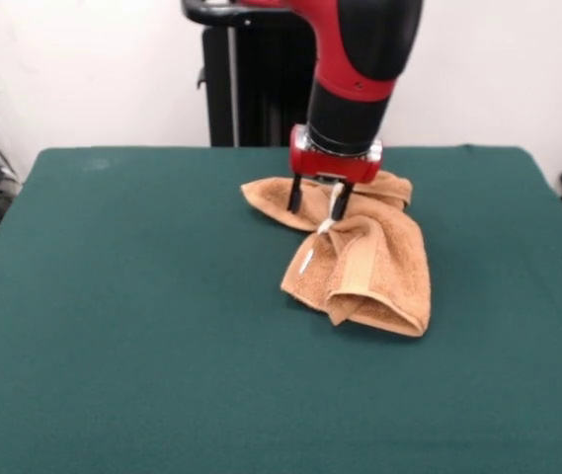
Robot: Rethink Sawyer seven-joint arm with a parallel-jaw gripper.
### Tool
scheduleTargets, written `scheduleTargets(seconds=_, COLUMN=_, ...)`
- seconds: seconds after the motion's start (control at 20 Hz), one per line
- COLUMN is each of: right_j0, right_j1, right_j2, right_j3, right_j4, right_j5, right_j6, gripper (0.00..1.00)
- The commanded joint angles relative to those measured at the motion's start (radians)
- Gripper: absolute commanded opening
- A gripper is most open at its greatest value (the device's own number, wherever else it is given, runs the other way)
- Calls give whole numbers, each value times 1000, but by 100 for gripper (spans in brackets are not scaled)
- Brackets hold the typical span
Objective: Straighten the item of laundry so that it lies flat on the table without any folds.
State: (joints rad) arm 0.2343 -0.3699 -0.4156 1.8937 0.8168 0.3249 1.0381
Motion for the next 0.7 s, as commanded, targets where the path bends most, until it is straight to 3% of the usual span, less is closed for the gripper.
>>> scheduleTargets(seconds=0.05, right_j0=19, right_j1=61, right_j2=57, right_j3=-69, right_j4=-55, right_j5=158, right_j6=347, gripper=100)
scheduleTargets(seconds=0.5, right_j0=-26, right_j1=31, right_j2=52, right_j3=-80, right_j4=-124, right_j5=195, right_j6=356, gripper=100)
scheduleTargets(seconds=0.7, right_j0=-62, right_j1=16, right_j2=101, right_j3=-58, right_j4=-122, right_j5=173, right_j6=335, gripper=100)
